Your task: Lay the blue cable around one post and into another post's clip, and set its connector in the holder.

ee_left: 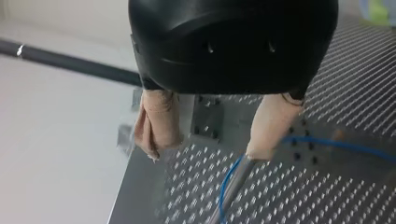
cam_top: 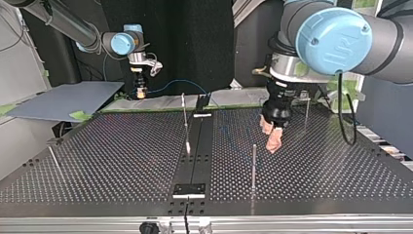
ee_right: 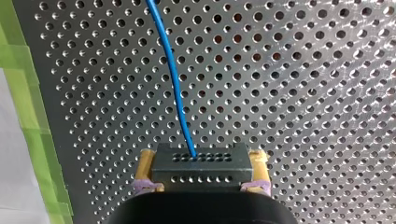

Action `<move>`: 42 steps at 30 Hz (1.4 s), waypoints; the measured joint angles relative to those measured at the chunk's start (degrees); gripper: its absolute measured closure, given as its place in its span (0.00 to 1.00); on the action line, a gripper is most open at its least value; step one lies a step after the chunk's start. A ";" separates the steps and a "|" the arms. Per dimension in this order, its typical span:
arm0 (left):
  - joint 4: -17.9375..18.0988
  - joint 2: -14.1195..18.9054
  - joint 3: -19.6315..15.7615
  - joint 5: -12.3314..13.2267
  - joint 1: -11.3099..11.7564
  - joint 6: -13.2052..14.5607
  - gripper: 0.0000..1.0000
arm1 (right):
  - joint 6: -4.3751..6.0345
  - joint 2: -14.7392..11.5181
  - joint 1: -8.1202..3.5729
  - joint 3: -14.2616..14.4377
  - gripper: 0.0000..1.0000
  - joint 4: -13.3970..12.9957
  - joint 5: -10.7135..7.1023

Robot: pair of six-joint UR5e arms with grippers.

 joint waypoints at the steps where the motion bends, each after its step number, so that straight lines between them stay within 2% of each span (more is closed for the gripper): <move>1: 0.44 0.05 -0.47 0.46 -0.26 0.27 0.00 | -0.01 0.01 0.03 0.01 1.00 0.00 0.02; 6: 3.25 0.15 -3.25 2.81 -2.04 -0.59 0.00 | 0.00 -0.02 0.11 0.00 1.00 0.34 0.53; 12: 5.85 -0.48 -5.88 2.23 -4.36 -2.90 0.00 | -0.26 -0.06 0.28 0.01 1.00 1.26 1.94; 21: 10.04 -4.40 -10.05 -1.75 -8.52 -7.06 0.00 | -0.32 -0.10 0.34 0.31 1.00 2.70 3.93; 29: 14.09 -8.42 -14.08 -5.77 -12.54 -11.03 0.00 | -0.38 -0.22 0.47 0.42 1.00 3.22 4.05; 33: 15.83 -10.16 -15.83 -7.52 -14.29 -12.13 0.00 | -0.46 -0.58 0.70 0.45 1.00 3.35 3.84; 36: 17.24 -11.59 -17.25 -8.89 -15.72 -12.58 0.00 | -0.60 -1.59 1.01 0.48 1.00 3.91 3.64; 42: 20.52 -14.88 -20.55 -10.88 -19.00 -13.23 0.00 | -1.97 -4.84 1.80 0.52 1.00 6.32 3.32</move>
